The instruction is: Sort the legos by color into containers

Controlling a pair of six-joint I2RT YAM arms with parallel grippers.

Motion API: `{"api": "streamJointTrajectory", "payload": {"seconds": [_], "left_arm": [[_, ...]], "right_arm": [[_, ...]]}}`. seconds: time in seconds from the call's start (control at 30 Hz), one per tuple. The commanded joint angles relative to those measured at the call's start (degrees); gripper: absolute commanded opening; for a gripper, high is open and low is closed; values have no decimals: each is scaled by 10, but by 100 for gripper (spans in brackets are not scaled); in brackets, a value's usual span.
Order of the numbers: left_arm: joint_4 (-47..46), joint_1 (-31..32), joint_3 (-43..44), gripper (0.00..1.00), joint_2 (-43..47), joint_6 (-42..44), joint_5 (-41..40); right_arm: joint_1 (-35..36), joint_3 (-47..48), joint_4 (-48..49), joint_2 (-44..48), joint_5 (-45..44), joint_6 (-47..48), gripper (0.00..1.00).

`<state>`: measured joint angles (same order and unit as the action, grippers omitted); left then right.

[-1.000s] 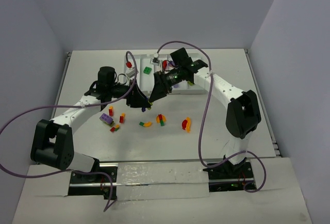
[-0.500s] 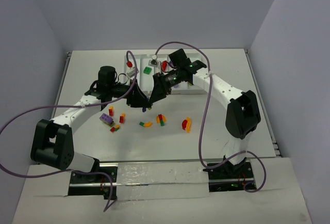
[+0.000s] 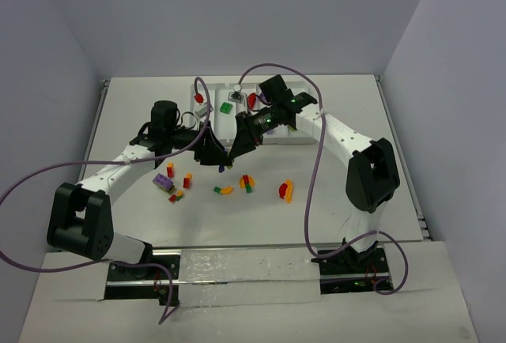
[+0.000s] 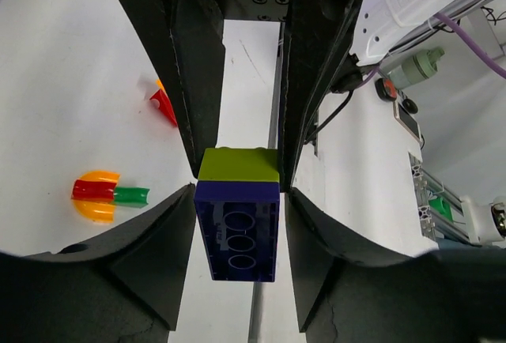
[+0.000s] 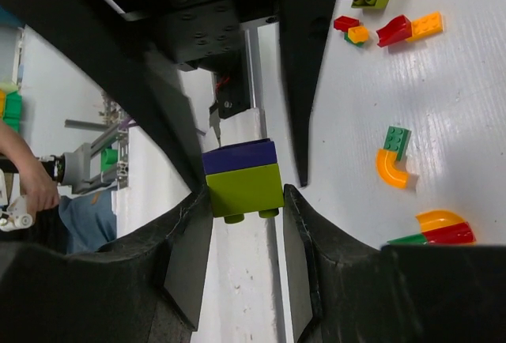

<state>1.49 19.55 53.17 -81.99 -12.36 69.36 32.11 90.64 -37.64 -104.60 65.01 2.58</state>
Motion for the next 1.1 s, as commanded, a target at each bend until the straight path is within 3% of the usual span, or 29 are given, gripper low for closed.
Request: {"api": "streamJointTrajectory", "payload": {"seconds": [0.0, 0.3, 0.67, 0.8, 1.07], "left_arm": [[37, -4, 33, 66, 5, 29, 7], [59, -17, 29, 64, 11, 42, 37], [33, -27, 19, 29, 8, 27, 46], [30, -38, 16, 3, 9, 23, 50], [57, -85, 28, 0, 5, 50, 59]], "right_arm": [[-2, -6, -8, 24, 12, 13, 0], [-6, -6, -25, 26, 18, 30, 0], [-6, -6, -50, 25, 13, 51, 0], [-12, -11, -63, 25, 8, 64, 0], [-68, -30, -116, 26, -7, 116, 0]]}}
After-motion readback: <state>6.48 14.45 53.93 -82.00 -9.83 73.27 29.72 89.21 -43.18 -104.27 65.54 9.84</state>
